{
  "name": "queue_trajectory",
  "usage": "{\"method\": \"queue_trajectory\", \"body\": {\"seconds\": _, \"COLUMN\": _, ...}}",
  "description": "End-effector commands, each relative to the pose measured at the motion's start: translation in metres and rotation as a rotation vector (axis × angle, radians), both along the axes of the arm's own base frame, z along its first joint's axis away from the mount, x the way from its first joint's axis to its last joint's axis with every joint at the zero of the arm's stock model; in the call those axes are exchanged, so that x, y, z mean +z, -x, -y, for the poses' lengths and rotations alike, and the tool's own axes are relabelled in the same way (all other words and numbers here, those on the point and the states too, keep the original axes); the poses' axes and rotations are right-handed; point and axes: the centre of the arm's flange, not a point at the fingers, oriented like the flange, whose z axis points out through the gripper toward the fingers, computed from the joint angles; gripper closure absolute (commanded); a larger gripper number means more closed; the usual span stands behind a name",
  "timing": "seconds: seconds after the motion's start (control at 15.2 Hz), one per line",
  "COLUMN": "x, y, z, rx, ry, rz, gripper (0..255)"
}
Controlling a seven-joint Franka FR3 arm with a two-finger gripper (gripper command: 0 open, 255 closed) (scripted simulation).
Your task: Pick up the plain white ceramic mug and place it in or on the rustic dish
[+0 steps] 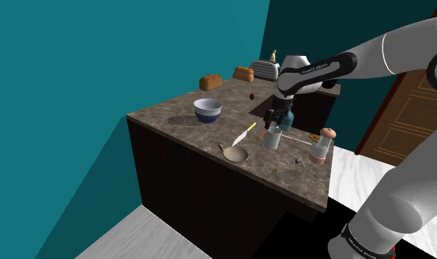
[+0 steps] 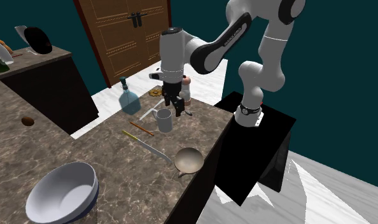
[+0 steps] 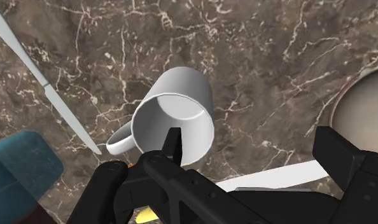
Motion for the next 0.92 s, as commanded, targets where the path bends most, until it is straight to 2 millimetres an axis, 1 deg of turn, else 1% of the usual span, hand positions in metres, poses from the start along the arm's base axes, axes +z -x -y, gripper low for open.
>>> {"method": "queue_trajectory", "body": {"seconds": 0.0, "x": -0.015, "y": -0.013, "z": 0.02, "rx": -0.01, "ry": 0.0, "rz": 0.003, "gripper": 0}}
{"method": "queue_trajectory", "body": {"seconds": 0.07, "x": -0.018, "y": -0.017, "z": 0.025, "rx": -0.012, "ry": 0.0, "rz": 0.004, "gripper": 0}}
{"method": "queue_trajectory", "body": {"seconds": 0.53, "x": -0.055, "y": -0.02, "z": 0.026, "rx": -0.012, "ry": 0.0, "rz": 0.004, "gripper": 0}}
{"method": "queue_trajectory", "body": {"seconds": 0.59, "x": -0.058, "y": -0.02, "z": 0.026, "rx": -0.012, "ry": 0.0, "rz": 0.004, "gripper": 0}}
{"method": "queue_trajectory", "body": {"seconds": 0.86, "x": -0.058, "y": -0.02, "z": 0.026, "rx": -0.012, "ry": 0.0, "rz": 0.004, "gripper": 0}}
